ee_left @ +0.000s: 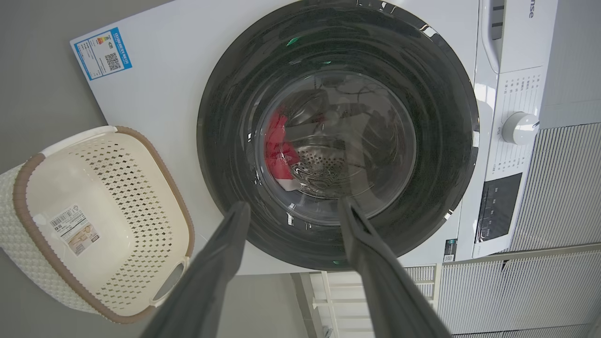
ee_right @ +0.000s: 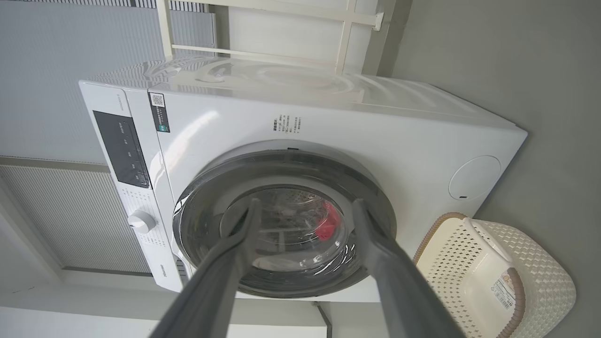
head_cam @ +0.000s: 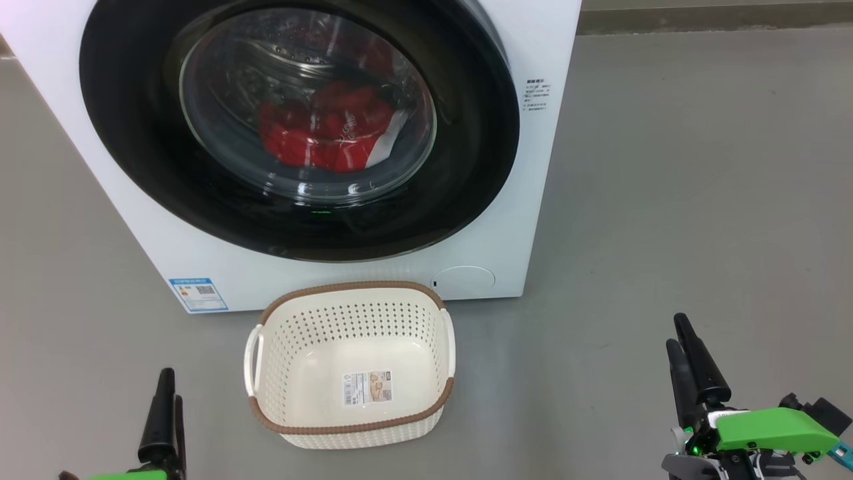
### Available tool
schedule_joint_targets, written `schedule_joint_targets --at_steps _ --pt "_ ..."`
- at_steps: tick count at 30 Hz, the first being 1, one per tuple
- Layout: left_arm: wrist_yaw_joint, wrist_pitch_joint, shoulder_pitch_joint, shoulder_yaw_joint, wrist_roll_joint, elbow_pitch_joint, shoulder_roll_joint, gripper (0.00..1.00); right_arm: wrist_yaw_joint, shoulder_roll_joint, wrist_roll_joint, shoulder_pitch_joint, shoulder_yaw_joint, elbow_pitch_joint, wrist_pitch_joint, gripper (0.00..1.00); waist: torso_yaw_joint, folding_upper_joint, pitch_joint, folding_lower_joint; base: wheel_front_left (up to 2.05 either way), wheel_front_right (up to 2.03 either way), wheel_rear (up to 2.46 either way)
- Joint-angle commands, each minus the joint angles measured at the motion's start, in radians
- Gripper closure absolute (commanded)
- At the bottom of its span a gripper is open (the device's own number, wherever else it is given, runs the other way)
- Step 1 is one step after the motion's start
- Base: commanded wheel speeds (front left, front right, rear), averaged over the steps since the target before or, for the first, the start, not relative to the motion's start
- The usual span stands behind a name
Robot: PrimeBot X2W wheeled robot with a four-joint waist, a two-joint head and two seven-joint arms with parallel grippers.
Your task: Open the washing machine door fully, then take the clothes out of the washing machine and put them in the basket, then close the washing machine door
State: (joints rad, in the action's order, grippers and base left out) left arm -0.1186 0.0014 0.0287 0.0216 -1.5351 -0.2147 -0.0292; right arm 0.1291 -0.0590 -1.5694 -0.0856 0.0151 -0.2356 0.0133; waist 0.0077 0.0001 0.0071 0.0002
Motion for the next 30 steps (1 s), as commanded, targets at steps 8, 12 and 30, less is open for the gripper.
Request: schedule_joint_targets --at_steps 8,12,30 --pt "-0.005 -0.033 0.027 -0.003 0.085 0.053 -0.028 0.0 0.001 -0.039 0.074 -0.07 -0.07 0.038 -0.047 0.0 0.003 -0.0001 0.002 -0.0001 0.0 0.0 0.0" --pt "-0.005 -0.045 0.027 -0.007 0.122 0.062 -0.028 0.0 0.001 -0.045 0.105 -0.08 -0.087 0.039 -0.061 0.0 0.004 -0.0001 0.003 -0.0001 0.0 0.0 0.0" --pt "-0.007 -0.099 0.027 -0.018 0.373 0.094 -0.038 0.0 0.001 -0.054 0.408 -0.107 -0.123 0.039 -0.114 0.0 0.008 -0.0001 0.006 -0.0001 0.0 0.0 0.0"
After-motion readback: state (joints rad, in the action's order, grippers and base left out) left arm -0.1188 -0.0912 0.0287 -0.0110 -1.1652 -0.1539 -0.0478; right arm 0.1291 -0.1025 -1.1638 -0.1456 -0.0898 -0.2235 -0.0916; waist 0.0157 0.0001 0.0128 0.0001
